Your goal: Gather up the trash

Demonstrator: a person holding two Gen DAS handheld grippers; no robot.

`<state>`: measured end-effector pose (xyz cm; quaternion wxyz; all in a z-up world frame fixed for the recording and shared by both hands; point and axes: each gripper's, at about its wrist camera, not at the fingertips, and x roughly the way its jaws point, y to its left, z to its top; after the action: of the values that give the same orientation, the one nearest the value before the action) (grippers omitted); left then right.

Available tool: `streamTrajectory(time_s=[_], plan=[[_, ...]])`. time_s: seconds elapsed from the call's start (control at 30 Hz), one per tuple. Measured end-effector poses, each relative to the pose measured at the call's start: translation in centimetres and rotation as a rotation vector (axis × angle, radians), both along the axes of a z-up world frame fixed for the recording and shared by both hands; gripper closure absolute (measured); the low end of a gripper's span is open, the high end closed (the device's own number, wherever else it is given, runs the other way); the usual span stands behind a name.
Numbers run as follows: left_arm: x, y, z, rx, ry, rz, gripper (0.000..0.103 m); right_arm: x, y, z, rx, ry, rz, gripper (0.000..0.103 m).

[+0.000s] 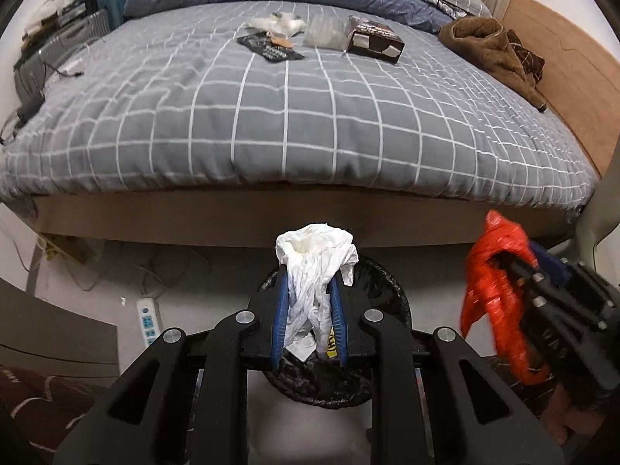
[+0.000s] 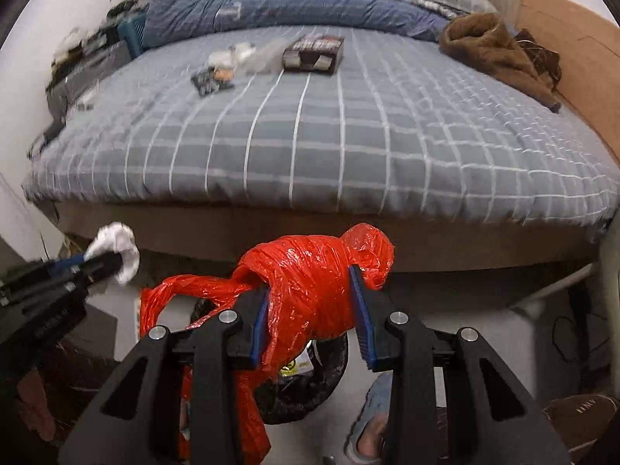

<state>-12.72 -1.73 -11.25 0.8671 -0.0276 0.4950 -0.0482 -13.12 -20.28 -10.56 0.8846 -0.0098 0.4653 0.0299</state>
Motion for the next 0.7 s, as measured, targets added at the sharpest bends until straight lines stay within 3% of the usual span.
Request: streamTrajectory(time_s=[0.13,0.4,0.7], plan=[[0.6,0.6,-2.5,0.020,0.043,0.012,0.084,0.7,0.9,-3.3,-0.012,0.071,0.014,0.068],[1.0,2.3,-4.7,0.037,0.068,0.041,0.084,2.0,3.2,-6.3,-0.030,0.131,0.053,0.067],[1.0,5.1,-6.2,0.058,0.106,0.104,0.084,2.9,5.8,-8.5,-0.040,0.182,0.106,0.056]])
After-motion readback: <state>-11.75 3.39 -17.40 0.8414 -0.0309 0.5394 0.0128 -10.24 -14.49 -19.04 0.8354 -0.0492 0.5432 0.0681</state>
